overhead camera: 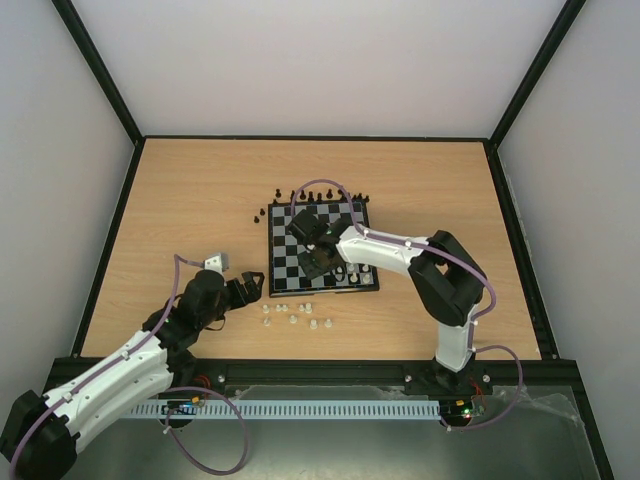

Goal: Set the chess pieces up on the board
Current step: Place the chess piece on the chessboard.

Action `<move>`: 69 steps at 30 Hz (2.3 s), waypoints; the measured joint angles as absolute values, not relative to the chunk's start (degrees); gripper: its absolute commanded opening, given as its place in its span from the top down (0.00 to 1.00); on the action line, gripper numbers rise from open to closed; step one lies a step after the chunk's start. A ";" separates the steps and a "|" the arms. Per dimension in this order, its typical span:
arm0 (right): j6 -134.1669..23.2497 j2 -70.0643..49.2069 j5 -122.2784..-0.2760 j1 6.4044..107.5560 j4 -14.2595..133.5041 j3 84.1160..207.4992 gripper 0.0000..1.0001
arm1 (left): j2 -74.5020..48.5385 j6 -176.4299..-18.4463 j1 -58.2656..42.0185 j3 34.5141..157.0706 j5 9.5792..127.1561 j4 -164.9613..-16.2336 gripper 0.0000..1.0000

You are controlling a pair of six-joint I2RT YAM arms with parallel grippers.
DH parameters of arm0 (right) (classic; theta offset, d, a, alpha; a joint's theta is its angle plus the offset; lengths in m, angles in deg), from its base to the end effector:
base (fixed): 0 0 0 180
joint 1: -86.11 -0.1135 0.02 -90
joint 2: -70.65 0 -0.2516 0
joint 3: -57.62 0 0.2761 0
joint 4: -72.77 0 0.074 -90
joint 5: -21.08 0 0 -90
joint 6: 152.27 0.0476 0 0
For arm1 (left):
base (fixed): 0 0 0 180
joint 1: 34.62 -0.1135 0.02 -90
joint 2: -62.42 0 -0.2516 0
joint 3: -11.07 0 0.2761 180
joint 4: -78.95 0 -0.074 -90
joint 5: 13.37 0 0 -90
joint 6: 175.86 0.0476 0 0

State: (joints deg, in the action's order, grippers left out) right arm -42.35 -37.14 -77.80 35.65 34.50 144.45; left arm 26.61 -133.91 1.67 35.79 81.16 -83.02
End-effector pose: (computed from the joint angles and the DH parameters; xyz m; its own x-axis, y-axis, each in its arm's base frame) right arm 0.2709 0.3166 0.1503 -0.7567 -0.3879 -0.5262 -0.4827 0.8744 0.0496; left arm 0.1578 -0.1112 0.1485 -0.6597 -0.4354 -0.6126 0.0655 0.7786 -0.6240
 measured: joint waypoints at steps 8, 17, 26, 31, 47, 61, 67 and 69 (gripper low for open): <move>-42.35 -37.83 -78.39 36.09 34.52 144.56 0.89 | 26.26 -133.91 1.67 35.79 81.16 -83.02 0.00; -42.33 -37.83 -78.90 36.77 34.57 144.24 0.89 | 26.24 -133.91 1.67 35.79 81.16 -83.02 0.00; -42.33 -37.03 -79.07 36.77 35.44 142.92 0.89 | 26.24 -133.91 1.67 35.79 81.16 -83.02 0.01; -42.37 -36.26 -78.24 36.77 35.49 142.36 0.89 | 26.22 -133.93 1.67 35.79 81.16 -83.04 0.00; -42.92 -36.11 -75.38 36.79 35.81 142.20 0.82 | 24.89 -133.91 1.67 35.79 81.16 -83.59 0.00; -43.79 -34.29 -75.18 36.22 36.51 140.94 0.70 | 24.03 -133.93 1.67 35.79 81.19 -84.31 0.00; -43.86 -28.31 -74.02 33.57 36.45 140.67 0.70 | 23.99 -133.95 1.67 35.79 81.23 -84.26 0.01; -43.88 -27.17 -73.32 31.80 36.34 140.67 0.70 | 24.03 -133.95 1.67 35.79 81.43 -84.24 0.00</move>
